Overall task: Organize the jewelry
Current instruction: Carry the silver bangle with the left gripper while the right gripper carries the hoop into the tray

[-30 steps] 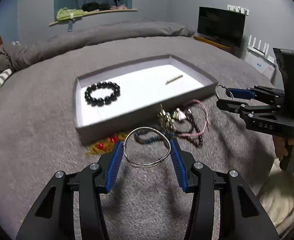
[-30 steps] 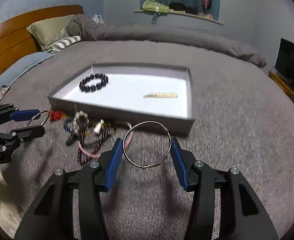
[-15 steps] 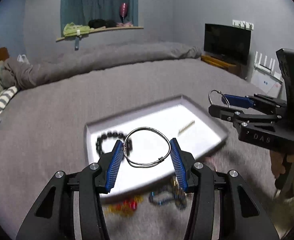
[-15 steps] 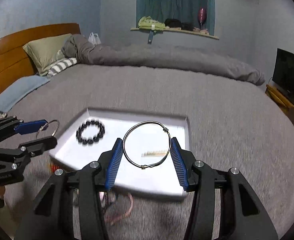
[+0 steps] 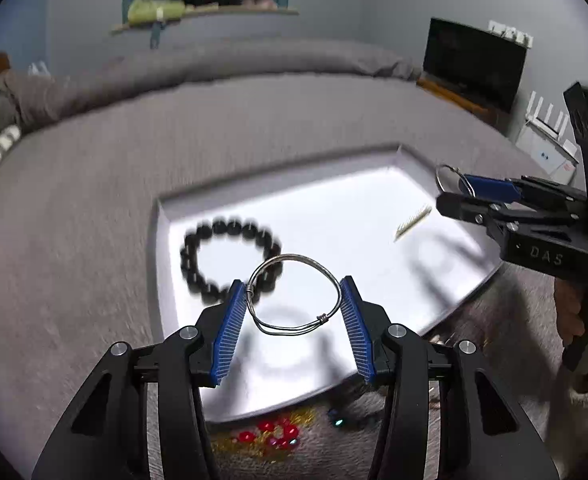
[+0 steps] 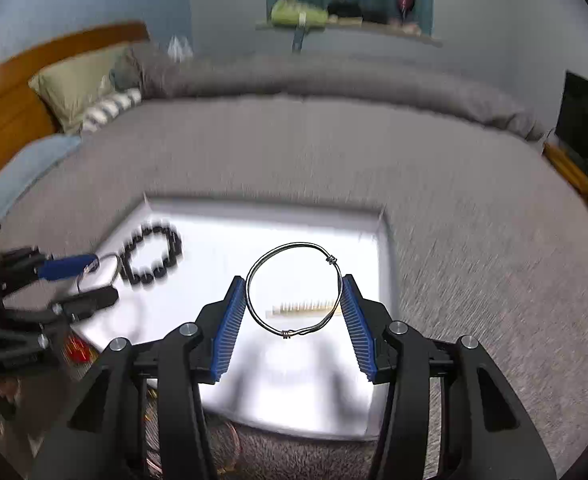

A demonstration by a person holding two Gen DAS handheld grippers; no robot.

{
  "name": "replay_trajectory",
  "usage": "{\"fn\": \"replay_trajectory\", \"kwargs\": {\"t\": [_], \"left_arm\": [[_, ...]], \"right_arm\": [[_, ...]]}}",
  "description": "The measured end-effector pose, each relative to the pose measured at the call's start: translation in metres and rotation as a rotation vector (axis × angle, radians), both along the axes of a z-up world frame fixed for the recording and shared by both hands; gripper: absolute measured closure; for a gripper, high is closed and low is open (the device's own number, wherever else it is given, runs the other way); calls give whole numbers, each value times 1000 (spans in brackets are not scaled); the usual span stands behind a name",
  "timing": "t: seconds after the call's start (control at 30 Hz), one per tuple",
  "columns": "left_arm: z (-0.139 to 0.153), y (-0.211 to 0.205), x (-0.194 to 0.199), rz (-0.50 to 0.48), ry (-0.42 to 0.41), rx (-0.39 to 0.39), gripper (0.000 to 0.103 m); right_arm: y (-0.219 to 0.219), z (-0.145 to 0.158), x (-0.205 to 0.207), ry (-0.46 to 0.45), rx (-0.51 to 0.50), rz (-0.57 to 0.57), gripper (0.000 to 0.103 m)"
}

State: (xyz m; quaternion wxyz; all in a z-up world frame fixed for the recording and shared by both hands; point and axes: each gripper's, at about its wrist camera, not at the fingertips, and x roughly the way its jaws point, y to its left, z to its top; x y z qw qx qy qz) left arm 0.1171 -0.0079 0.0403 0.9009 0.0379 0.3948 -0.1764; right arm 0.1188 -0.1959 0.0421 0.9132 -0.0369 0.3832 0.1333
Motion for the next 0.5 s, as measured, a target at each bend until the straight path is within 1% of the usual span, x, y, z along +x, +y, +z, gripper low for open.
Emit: {"fn": "replay_trajectory", "kwargs": {"t": [0.17,0.5], "left_arm": [[-8,4,3,15,41,-6,53],[-18,8,7,26,74,25,52]], "right_arm": [[1,-9,1,42,-17,2,54],[2,-20,-1,76,-73,14,54]]}}
